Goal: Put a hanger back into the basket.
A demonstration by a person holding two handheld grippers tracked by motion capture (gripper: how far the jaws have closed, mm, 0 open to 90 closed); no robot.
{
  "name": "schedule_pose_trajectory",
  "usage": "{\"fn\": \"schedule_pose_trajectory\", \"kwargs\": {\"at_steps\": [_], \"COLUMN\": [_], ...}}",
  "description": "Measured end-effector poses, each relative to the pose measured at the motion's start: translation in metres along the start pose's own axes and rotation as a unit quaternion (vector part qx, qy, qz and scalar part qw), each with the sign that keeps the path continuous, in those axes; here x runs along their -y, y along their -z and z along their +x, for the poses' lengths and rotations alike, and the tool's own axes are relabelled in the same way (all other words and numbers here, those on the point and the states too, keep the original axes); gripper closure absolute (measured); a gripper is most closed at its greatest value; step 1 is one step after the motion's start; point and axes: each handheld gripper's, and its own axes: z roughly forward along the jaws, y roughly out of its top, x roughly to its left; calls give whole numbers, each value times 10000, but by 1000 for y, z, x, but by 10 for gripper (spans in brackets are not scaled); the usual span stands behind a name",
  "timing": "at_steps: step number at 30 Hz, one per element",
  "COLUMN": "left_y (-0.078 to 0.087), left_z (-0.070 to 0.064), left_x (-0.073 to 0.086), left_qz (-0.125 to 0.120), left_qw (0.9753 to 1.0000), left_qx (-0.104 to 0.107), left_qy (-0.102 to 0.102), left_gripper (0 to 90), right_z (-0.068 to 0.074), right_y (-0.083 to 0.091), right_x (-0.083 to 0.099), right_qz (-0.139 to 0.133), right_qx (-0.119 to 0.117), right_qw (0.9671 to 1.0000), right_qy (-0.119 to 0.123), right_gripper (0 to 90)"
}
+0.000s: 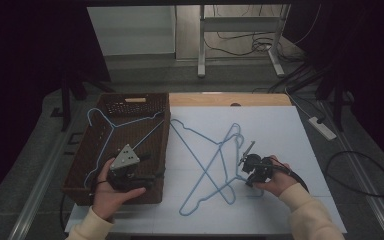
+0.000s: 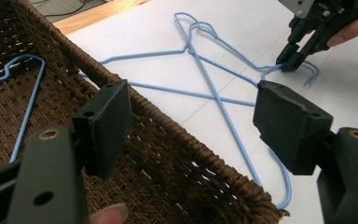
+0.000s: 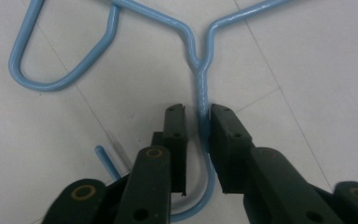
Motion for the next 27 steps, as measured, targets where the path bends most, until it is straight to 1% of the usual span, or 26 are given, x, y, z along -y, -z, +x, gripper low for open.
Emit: {"fn": "schedule_pose_trajectory", "kwargs": {"at_steps": [2,4,6,9,10,15,18,19,27], "left_y": [0,0,1,0,0,0,-1,-1,-4], "left_z": [-1,-2,-3,-6,-6,-7,-8,-8,-16], "left_x": [0,-1,-1,-2,-3,-3,-3,-3,-7], "left_qz": [5,6,4,31,39,43,33,33,36], "left_qw": [10000,10000,10000,9999,9999,9999,9999,9999,9997], "left_qx": [3,3,-3,-62,-49,-24,22,22,71], "left_qy": [-13,-31,-58,-139,-152,-149,-120,-120,-209], "left_gripper": [276,276,276,276,276,276,276,276,276], "right_z": [1,3,5,8,9,11,12,12,13], "right_y": [0,0,0,0,0,4,13,15,25], "right_x": [-2,-2,-2,-2,-2,-3,-3,-3,-4], "right_qz": [49,63,60,64,74,29,-28,-59,-124], "right_qx": [6,28,101,201,209,199,245,219,228], "right_qw": [9999,9998,9994,9989,9988,9986,9985,9986,9985], "right_qy": [102,192,337,412,447,484,497,483,485], "right_gripper": [851,855,858,860,860,861,861,861,861]}}
